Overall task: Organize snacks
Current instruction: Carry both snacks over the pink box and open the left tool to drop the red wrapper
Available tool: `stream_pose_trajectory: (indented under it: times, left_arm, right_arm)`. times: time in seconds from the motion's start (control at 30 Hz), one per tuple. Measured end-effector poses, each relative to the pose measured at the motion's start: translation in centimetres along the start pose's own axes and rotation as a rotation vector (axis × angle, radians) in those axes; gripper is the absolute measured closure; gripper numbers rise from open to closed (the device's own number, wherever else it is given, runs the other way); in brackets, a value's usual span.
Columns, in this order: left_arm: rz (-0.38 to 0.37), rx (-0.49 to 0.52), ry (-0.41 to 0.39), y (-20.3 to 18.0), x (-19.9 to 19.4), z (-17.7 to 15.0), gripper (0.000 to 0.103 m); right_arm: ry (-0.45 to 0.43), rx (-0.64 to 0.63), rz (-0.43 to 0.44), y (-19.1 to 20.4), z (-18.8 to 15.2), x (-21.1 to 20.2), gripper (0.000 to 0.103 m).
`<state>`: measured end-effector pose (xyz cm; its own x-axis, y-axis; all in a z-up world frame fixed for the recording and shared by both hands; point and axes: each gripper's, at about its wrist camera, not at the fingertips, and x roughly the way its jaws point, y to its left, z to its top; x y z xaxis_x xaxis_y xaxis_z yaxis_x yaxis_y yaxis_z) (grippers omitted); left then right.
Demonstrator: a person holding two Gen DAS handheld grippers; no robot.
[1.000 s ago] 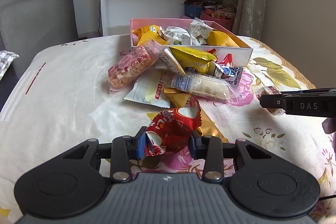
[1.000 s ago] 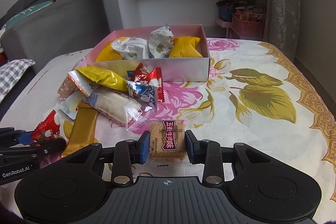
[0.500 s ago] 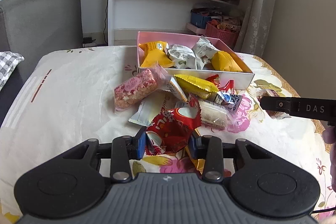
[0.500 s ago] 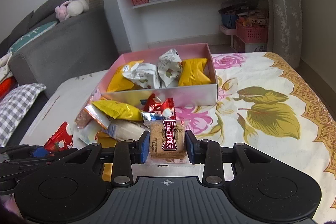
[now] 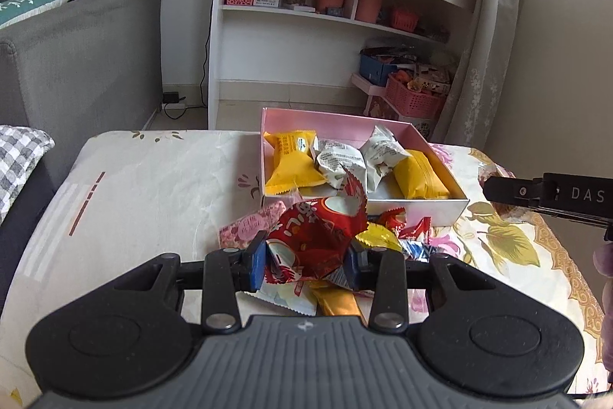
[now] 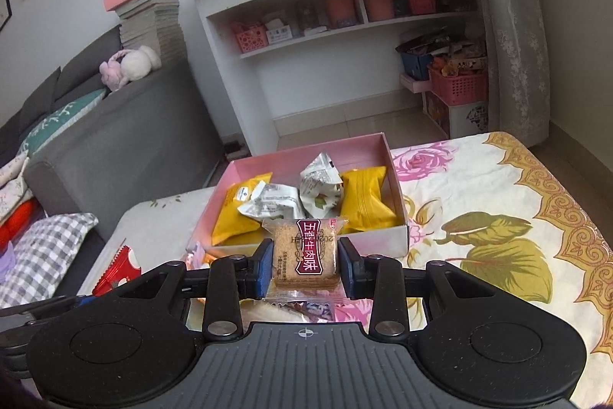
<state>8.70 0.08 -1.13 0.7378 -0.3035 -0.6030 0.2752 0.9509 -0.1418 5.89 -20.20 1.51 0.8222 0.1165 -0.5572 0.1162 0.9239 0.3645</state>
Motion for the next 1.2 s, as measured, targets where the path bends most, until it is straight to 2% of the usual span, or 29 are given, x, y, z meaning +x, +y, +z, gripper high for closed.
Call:
stream_pose_trajectory:
  times: [0.5,0.73,0.8,0.93,1.0,1.13,1.2]
  left_arm:
    - [0.004,-0.072,-0.005,0.3,1.3,3.8,0.067]
    - [-0.001,-0.087,-0.001,-0.1,2.8,5.0,0.067]
    - [-0.004,-0.098,0.009,0.1,3.5,5.0,0.067]
    - [-0.007,-0.123,0.053,0.6,4.4,4.4,0.067]
    - [-0.004,-0.115,0.071,0.5,4.9,4.3,0.067]
    - [-0.017,-0.104,0.088,0.3,5.6,4.6,0.067]
    - [-0.025,-0.077,0.096,0.0,6.1,4.9,0.067]
  right_arm:
    - [-0.038,0.11,0.049,-0.3,3.3,2.3,0.069]
    - [-0.032,0.254,0.114,-1.9,4.3,4.8,0.075]
    - [-0.018,0.276,0.122,-2.2,4.3,5.8,0.079]
    - [0.038,0.293,0.099,-3.1,3.9,7.5,0.079]
    - [0.074,0.279,0.096,-3.3,3.7,7.9,0.074]
    - [0.151,0.253,0.025,-3.7,3.2,8.3,0.07]
    - [0.198,0.265,0.001,-4.2,3.0,8.2,0.059]
